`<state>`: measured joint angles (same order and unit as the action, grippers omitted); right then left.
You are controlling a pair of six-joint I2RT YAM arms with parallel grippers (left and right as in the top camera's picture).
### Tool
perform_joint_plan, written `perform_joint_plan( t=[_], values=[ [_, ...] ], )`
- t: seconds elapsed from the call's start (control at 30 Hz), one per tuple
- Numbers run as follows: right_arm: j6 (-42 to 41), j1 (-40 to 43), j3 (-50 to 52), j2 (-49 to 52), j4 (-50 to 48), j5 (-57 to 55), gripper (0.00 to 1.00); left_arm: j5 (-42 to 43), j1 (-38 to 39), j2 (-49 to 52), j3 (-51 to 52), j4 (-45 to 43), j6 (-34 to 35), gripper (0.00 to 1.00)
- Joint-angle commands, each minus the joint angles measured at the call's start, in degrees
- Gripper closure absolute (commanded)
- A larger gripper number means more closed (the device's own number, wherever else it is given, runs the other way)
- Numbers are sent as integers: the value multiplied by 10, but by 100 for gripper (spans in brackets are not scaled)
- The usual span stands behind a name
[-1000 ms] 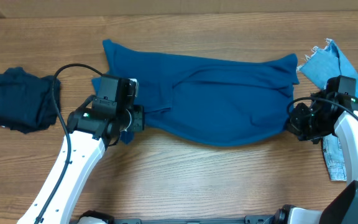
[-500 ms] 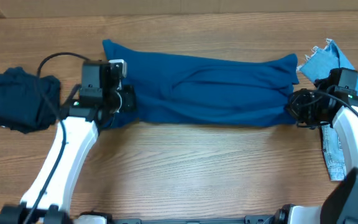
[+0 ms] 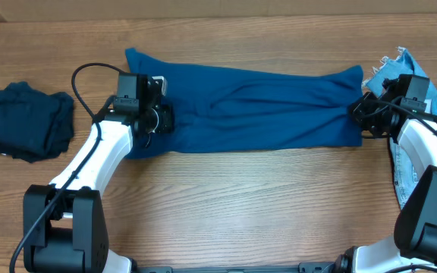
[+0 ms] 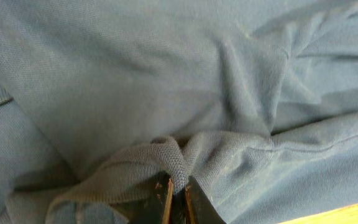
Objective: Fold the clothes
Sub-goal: 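Fold the bottom edge up toward the top edge with both grippers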
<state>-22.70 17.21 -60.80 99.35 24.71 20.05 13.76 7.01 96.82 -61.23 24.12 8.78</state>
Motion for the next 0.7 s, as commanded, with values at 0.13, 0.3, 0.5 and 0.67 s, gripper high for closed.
perform_joint_plan(
  t=[0.13, 0.3, 0.5, 0.67],
  values=[
    [1, 2, -14, 37, -2, -35, 54, -48, -13, 3, -17, -21, 15, 72],
    [31, 18, -57, 28, 54, 10, 40, -33, -59, 2, -143, 85, -26, 41],
    [64, 16, -121, -59, 202, 13, 30, -16, -63, 6, -232, 371, -35, 34],
    [65, 16, -121, -84, 245, 13, 29, -19, -64, 6, -92, 327, -34, 33]
  ],
)
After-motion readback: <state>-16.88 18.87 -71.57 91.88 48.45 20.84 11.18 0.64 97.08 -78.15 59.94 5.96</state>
